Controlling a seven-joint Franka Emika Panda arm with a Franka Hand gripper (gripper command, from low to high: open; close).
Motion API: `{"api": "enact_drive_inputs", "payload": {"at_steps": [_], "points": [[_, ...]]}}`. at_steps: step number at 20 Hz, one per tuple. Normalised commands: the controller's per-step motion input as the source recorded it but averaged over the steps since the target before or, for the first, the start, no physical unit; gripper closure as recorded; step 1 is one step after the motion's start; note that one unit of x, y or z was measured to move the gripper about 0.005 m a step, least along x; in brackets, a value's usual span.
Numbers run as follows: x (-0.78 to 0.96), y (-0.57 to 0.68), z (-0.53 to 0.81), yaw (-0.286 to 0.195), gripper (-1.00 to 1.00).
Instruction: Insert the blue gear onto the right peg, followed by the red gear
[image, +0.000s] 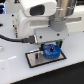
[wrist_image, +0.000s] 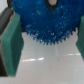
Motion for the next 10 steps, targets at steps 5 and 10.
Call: {"api": "enact_drive_inputs", "payload": {"at_steps": [5, 10], "points": [[0.00, 0.17, 0.34, 0.000, -1.00], [-0.31, 0.12, 0.19, 0.000, -1.00]]}}
